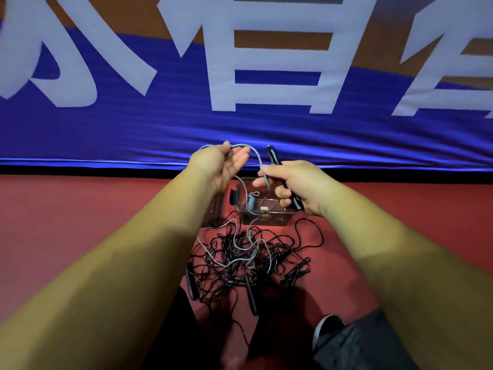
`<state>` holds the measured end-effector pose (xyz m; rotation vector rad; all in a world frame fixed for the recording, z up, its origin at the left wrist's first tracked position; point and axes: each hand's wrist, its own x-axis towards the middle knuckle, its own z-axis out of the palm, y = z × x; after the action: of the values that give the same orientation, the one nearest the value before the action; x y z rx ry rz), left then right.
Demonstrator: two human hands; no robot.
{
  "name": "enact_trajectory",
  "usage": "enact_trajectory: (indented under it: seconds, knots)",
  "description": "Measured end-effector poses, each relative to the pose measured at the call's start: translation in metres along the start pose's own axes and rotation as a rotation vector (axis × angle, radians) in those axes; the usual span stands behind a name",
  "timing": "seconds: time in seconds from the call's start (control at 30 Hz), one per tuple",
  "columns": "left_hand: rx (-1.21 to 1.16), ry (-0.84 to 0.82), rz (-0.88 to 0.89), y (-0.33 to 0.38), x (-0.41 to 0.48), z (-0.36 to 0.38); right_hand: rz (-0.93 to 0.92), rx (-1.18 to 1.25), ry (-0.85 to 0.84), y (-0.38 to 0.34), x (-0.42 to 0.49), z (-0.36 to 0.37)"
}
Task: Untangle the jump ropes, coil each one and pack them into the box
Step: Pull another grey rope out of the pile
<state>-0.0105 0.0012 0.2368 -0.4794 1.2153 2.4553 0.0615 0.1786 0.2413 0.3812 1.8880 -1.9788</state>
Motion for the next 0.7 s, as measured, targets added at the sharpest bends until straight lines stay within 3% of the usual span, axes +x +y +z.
enact_trajectory:
  seconds: [0.13, 0.27, 0.37, 0.5, 0.6, 0.7]
  knots:
    - [0.280, -0.098, -0.076, -0.009, -0.006, 0.004, -0.065, 0.157, 0.104, -0.007, 0.004, -0.004]
    - [0.942, -0.542, -0.216, -0.036, -0.024, 0.004, -0.126, 0.450, 0.146, -0.022, 0.006, -0.014]
    - [1.309, -0.676, -0.220, -0.058, -0.027, 0.000, -0.184, 0.579, 0.200, -0.028, 0.005, -0.025]
    - [1.206, -0.645, -0.186, -0.060, -0.021, -0.001, -0.158, 0.538, 0.387, -0.022, 0.015, -0.042]
    - [0.889, -0.485, -0.174, -0.045, -0.023, 0.010, 0.038, 0.182, 0.556, -0.011, 0.024, -0.052]
    - [0.519, -0.347, -0.079, -0.028, -0.021, 0.020, 0.293, -0.009, 0.330, -0.001, 0.011, -0.043]
